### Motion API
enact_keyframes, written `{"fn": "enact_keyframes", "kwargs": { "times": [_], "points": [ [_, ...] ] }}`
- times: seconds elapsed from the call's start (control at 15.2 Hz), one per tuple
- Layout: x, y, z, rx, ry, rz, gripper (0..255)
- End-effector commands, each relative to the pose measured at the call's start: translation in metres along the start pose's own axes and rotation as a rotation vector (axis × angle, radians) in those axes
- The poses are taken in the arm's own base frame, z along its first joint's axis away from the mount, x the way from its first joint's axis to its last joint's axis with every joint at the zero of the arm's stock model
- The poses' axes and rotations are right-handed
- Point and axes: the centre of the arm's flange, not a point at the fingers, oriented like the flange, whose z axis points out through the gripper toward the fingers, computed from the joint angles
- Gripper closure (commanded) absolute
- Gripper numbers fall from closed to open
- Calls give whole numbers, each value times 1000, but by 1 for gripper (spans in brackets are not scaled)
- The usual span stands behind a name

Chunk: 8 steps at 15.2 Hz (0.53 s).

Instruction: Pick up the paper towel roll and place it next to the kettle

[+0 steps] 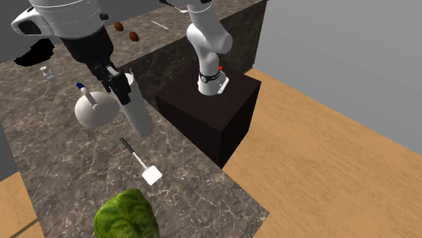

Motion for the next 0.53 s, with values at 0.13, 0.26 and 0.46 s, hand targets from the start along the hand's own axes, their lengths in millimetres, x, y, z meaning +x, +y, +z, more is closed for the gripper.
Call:
{"fn": "enact_keyframes", "kwargs": {
  "times": [0.13, 0.26, 0.46],
  "points": [
    [9, 52, 0, 1, 1, -1, 255],
    [15, 78, 1, 1, 1, -1, 255],
    [23, 117, 1, 1, 1, -1, 255]
  ]
}}
